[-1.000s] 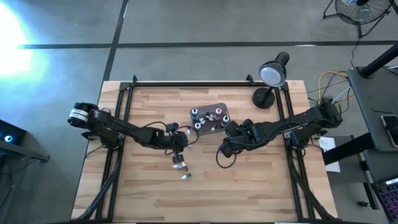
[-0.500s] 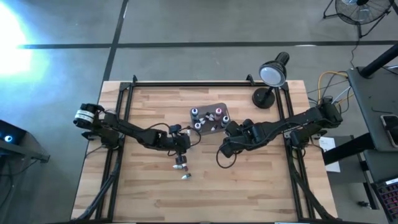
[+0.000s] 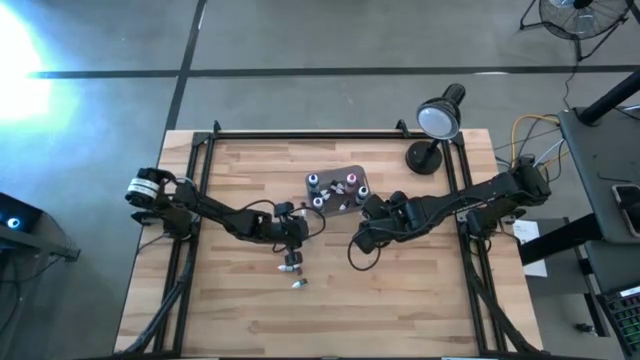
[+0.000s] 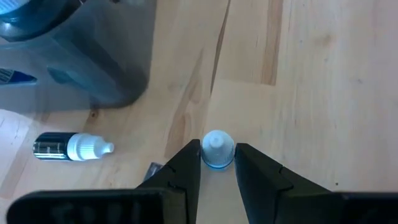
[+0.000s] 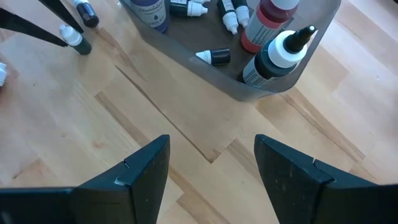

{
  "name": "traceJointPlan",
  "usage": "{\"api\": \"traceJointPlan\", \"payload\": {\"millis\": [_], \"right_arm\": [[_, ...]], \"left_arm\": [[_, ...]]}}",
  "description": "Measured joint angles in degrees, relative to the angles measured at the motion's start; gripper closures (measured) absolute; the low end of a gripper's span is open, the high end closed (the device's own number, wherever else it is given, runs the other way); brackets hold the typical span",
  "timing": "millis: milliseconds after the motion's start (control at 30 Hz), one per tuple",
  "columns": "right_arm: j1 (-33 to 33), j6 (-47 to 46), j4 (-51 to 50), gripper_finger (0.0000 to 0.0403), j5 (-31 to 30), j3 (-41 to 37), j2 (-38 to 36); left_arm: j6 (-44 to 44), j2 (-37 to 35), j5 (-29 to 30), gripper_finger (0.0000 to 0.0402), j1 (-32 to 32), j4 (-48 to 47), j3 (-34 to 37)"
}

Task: Pick & Place food coloring
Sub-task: Put the small blue food coloring bottle into the black transparent bin

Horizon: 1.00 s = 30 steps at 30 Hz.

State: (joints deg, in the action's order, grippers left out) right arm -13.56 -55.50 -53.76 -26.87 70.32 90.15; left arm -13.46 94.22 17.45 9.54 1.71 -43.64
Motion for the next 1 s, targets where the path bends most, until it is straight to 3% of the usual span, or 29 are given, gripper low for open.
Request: {"api": "traceJointPlan", "payload": {"millis": [467,700,1000], "right_arm": [[0.0,0.0,0.0,0.0174,0.0,0.0,0.0],[0.0,0.2,0.0,0.0174,-0.1,0.0,0.0],[0.0,0.0,-0.2,0.0174,-0.1,0.0,0.0]], "left_arm": [[0.0,0.0,0.9,0.0329,0.0,1.7,-0.2],[2.6,-0.2,1.6,0.0370,-0.1,0.6,-2.2],[9.0,-2.6,4.8,0.0381,-0.4,-7.4,-13.6]]}}
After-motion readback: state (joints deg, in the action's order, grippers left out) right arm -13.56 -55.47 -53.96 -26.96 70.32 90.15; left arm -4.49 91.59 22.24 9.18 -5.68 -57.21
